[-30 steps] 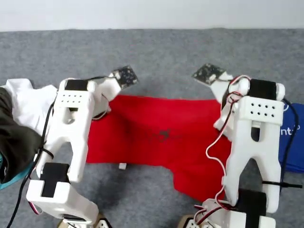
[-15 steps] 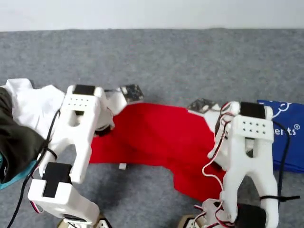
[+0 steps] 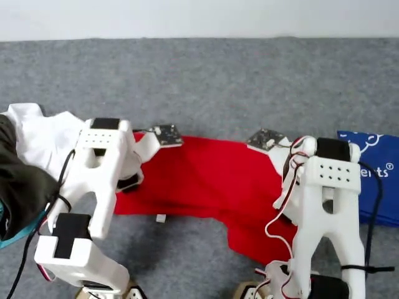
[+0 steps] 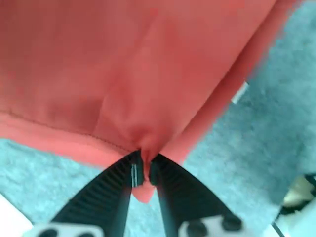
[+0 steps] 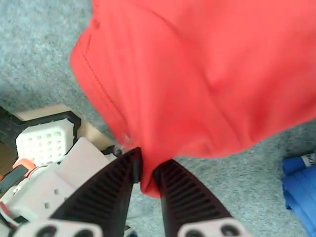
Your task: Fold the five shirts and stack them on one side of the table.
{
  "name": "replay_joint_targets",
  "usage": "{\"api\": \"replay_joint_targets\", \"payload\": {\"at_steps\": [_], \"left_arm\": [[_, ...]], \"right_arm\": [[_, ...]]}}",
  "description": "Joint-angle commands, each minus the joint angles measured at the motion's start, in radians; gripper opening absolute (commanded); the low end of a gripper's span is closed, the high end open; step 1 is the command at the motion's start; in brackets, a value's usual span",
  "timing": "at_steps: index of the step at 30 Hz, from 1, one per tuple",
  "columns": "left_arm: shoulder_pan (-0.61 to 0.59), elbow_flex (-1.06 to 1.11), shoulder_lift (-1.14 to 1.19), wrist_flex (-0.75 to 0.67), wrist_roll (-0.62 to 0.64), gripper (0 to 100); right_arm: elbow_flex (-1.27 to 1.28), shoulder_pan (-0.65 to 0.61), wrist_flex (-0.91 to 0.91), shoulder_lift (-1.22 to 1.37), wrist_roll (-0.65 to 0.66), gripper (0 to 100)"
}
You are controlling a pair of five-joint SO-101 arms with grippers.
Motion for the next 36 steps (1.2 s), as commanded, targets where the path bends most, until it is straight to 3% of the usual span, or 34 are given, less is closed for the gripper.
{"api": "replay_joint_targets", "payload": {"at_steps": [1,7,14,21,29,33,36], "left_arm": [[-0.021,-0.062,-0.032,0.066,-0.021,2],[-0.021,-0.058,-0.11,0.091,-0.052,2],[-0.025,0.033,-0.112,0.012,-0.057,4],[-0.038,0.058,-0.121,0.006,-0.003,11],[-0.06,0.005,-0.123,0.008,0.041,11],[-0.075,-0.087,-0.12,-0.012,0.132,10],[-0.063,-0.107,-0.11,-0.123,0.232,3]], "right_arm": [[-0.008,0.005,0.042,-0.045,-0.011,1.2],[-0.002,0.048,0.041,-0.042,-0.011,1.3],[0.021,0.058,0.039,-0.044,-0.011,1.8],[0.017,0.058,0.038,-0.053,-0.009,20.7],[0.005,0.059,0.025,-0.05,-0.011,19.9],[-0.026,0.067,-0.101,-0.042,-0.032,19.9],[-0.008,0.068,-0.297,-0.041,-0.138,19.7]]}}
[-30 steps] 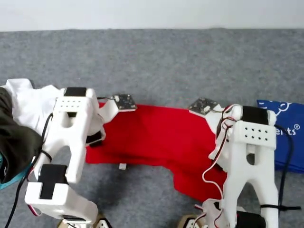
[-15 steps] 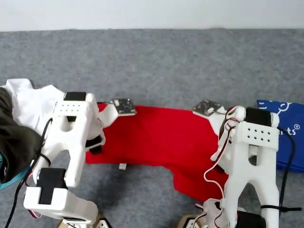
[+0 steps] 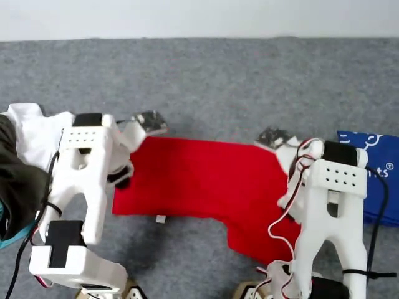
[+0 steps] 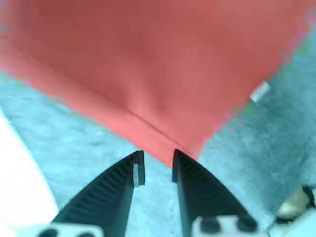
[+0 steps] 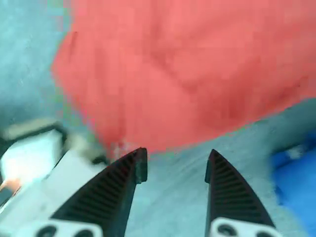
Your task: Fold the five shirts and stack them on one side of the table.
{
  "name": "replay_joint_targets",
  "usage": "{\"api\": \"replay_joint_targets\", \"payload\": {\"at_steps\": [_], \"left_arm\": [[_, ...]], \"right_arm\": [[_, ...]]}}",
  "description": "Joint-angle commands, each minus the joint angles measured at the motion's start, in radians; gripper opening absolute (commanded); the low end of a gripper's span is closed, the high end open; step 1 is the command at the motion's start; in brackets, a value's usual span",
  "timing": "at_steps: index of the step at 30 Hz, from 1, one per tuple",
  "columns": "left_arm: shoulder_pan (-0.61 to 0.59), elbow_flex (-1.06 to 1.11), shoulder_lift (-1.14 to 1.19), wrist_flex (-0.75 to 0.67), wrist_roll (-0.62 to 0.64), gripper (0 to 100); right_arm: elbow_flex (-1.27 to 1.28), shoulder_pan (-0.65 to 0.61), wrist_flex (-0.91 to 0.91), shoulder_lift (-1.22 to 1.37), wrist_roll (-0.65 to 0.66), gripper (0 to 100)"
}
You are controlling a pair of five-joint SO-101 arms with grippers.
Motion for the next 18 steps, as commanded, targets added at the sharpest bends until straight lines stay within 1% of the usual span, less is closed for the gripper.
{"api": "replay_joint_targets", "payload": {"at_steps": [1,3,4,6,8,10,12,15,18], "left_arm": [[0.018,-0.045,-0.051,-0.14,0.13,1],[0.046,-0.031,-0.051,-0.204,0.23,2],[0.057,-0.021,-0.051,-0.236,0.276,1],[0.072,0.008,-0.046,-0.308,0.347,1],[0.08,0.027,-0.015,-0.368,0.388,1],[0.083,0.022,0.038,-0.396,0.411,1],[0.083,0.001,0.101,-0.41,0.433,1],[0.081,-0.059,0.203,-0.407,0.468,1],[0.086,-0.11,0.29,-0.407,0.468,1]], "right_arm": [[-0.02,0.008,-0.223,-0.031,-0.129,19.7],[0.014,0.005,-0.351,-0.031,-0.189,18.0],[0.035,0.005,-0.42,-0.031,-0.206,15.4],[0.086,0.005,-0.567,-0.031,-0.207,7.6],[0.152,0.005,-0.72,-0.03,-0.186,0.4],[0.206,0.005,-0.828,-0.01,-0.166,2.8],[0.213,0.007,-0.862,0.042,-0.166,3.5],[0.186,0.007,-0.857,0.142,-0.172,3.7],[0.126,0.005,-0.839,0.259,-0.215,3.6]]}}
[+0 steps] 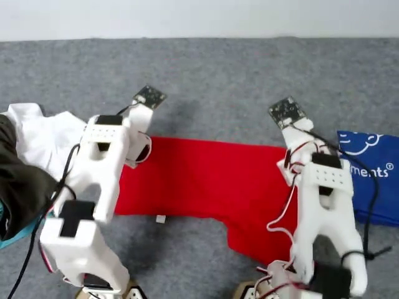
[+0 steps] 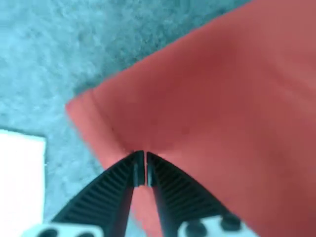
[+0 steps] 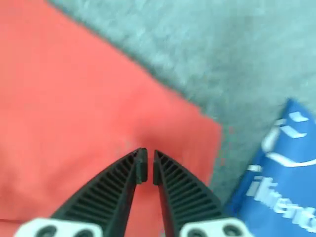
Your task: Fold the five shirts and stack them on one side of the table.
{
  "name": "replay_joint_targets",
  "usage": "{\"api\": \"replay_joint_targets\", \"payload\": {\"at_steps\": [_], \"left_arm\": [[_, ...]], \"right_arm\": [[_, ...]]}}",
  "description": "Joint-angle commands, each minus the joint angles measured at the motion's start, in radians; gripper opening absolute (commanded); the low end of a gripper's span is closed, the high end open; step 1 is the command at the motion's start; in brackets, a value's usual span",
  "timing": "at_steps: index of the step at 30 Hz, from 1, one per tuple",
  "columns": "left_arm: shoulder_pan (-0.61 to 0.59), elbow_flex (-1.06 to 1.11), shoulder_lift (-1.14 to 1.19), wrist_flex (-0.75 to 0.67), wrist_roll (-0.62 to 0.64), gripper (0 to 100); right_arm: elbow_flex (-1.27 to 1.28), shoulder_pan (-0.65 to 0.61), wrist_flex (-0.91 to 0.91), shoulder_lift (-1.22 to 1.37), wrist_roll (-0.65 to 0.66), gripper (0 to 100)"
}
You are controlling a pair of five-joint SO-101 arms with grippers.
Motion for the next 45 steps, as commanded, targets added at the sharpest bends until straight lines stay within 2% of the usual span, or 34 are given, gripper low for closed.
{"api": "replay_joint_targets", "payload": {"at_steps": [1,6,14,19,27,31,35,45], "left_arm": [[0.009,-0.091,0.068,-0.021,0.014,1],[0.005,-0.219,0.155,0.064,0.012,1],[0.012,-0.302,0.207,0.11,0.014,1],[0.044,-0.294,0.098,0.133,0.017,1],[0.163,-0.294,-0.109,0.252,0.009,1],[0.259,-0.295,-0.121,0.338,-0.068,1],[0.37,-0.295,-0.123,0.39,-0.081,1],[0.698,-0.3,-0.12,0.387,-0.08,2]], "right_arm": [[-0.12,0.007,-0.005,0.119,-0.038,3.6],[-0.29,0.013,0.001,0.321,-0.04,3.6],[-0.551,0.015,0.151,0.515,-0.04,3.6],[-0.614,0.015,0.291,0.45,-0.041,3.6],[-0.617,0.039,0.507,0.174,-0.041,3.7],[-0.617,0.127,0.608,0.03,-0.038,3.9],[-0.617,0.243,0.727,-0.088,-0.032,4.0],[-0.611,0.641,0.872,-0.251,-0.031,4.0]]}}
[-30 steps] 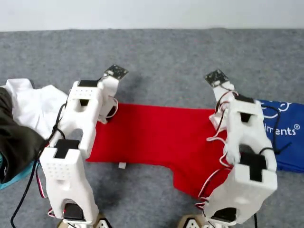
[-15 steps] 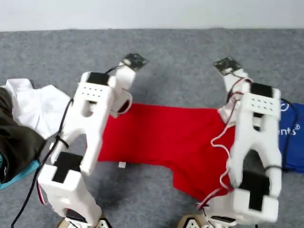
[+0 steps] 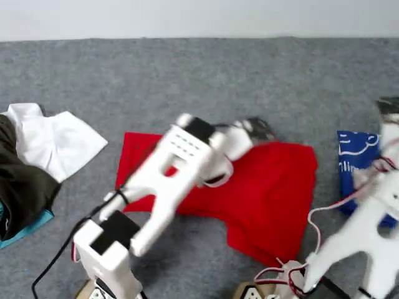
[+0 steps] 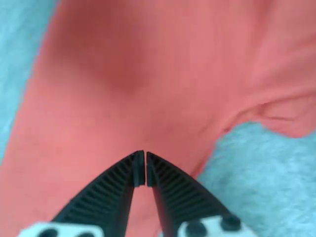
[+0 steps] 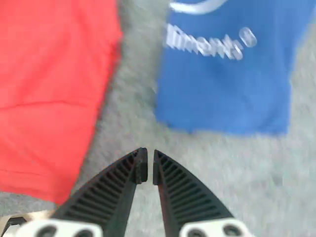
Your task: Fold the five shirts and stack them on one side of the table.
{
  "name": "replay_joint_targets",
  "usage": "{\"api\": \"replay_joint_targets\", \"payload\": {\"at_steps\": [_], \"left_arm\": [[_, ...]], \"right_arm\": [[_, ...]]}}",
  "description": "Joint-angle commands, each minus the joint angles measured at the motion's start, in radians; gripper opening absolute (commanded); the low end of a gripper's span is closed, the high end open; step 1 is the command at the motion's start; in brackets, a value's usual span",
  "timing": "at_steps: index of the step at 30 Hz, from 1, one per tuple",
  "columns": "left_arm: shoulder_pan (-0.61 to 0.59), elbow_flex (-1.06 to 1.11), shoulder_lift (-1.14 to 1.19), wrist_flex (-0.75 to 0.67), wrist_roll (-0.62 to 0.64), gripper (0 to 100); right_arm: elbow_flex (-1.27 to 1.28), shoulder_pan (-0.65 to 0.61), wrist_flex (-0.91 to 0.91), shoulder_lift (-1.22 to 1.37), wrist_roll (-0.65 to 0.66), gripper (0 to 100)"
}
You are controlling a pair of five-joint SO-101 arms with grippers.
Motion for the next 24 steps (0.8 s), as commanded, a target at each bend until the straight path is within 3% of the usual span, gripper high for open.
{"api": "replay_joint_targets", "payload": {"at_steps": [1,6,11,17,24], "left_arm": [[0.126,-0.038,-0.061,-0.008,-0.006,2],[0.245,-0.038,-0.061,-0.023,0.028,3],[0.35,-0.038,-0.061,-0.021,0.081,15],[0.445,-0.036,-0.058,-0.029,0.097,19],[0.451,-0.036,0.035,-0.109,0.097,20]], "right_arm": [[-0.049,0.159,0.022,-0.053,0.0,4.0],[-0.049,0.314,0.028,-0.056,0.069,4.1],[-0.049,0.409,0.028,-0.051,0.097,4.1],[-0.048,0.438,0.064,-0.05,0.092,4.1],[-0.048,0.44,0.101,-0.056,0.089,4.1]]}}
